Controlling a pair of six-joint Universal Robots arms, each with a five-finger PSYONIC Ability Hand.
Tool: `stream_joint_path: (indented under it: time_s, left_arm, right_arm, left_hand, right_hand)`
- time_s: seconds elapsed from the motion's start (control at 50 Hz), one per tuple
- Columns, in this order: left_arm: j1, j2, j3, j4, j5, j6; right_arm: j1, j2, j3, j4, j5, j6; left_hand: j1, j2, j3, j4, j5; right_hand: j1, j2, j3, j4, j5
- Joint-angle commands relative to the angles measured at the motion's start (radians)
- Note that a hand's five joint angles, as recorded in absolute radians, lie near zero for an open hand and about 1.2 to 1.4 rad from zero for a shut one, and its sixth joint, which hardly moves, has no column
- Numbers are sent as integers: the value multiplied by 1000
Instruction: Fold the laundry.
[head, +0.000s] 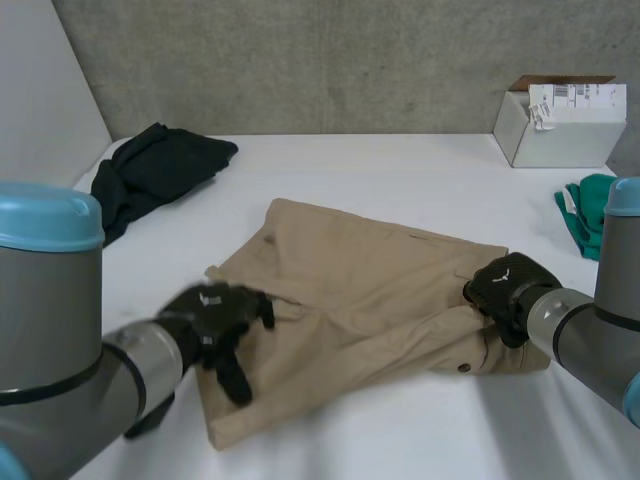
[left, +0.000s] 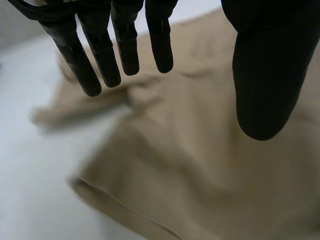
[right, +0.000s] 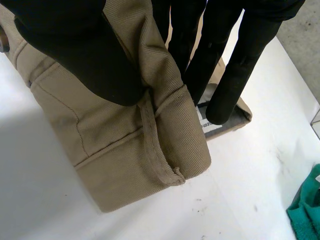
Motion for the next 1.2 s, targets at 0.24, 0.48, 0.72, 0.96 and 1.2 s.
stream_joint_path:
  time_s: [0.24, 0.48, 0.72, 0.96, 1.2]
  left_arm:
    - [-41, 37, -66, -123, 75, -73]
    - [-92, 105, -73, -114, 69, -119]
    - [-123, -21, -103, 46, -74, -115]
    - [-146, -182, -53, 122, -164, -104]
    - [-71, -147, 173, 164, -172, 32]
  right_arm:
    - [9, 34, 6, -18, 9, -12]
    - [14, 40, 12, -51, 14, -9]
    - [9, 37, 6, -50, 16, -3]
    - [9, 32, 6, -51, 16, -1]
    - [13, 23, -32, -39, 16, -38]
  left_hand:
    - [-81, -53, -60, -44, -41]
    - [-113, -85, -93, -76, -73]
    - [-99, -71, -78, -62, -59]
    - [828, 856, 849, 865, 868]
    - [943, 971, 964, 980, 983]
  right_hand:
    - [252, 174, 172, 173, 205]
    - [252, 174, 172, 173, 205]
    - [252, 174, 172, 173, 205]
    - [252, 174, 172, 173, 205]
    - [252, 174, 172, 173, 205]
